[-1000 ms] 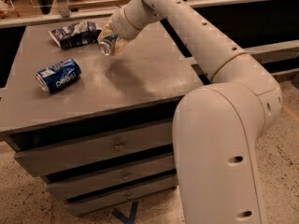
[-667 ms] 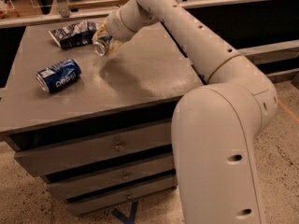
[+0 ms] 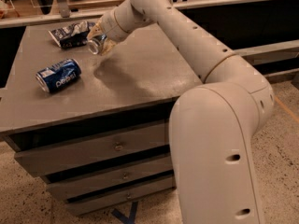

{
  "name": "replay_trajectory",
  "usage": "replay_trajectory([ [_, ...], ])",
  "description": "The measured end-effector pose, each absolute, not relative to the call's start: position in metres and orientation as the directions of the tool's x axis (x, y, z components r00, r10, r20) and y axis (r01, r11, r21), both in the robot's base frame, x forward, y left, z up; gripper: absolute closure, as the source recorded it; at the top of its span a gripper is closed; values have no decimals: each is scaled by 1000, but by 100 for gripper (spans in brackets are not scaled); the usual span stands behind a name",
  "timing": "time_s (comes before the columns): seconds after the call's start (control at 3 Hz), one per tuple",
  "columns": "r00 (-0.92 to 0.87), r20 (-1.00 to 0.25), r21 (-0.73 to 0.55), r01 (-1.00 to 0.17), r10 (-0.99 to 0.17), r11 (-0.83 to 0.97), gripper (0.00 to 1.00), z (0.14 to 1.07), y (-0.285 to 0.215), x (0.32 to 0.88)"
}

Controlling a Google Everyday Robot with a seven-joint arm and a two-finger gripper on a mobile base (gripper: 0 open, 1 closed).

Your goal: Move redbull can near blue chip bag

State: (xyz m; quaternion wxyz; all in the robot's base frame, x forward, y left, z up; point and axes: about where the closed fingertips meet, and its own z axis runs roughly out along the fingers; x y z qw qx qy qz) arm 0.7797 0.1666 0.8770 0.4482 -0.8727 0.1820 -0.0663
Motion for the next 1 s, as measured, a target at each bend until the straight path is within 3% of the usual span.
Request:
replay_trajectory([
  [1.0, 912, -44, -811, -271, -408, -518, 12, 881, 171, 781],
])
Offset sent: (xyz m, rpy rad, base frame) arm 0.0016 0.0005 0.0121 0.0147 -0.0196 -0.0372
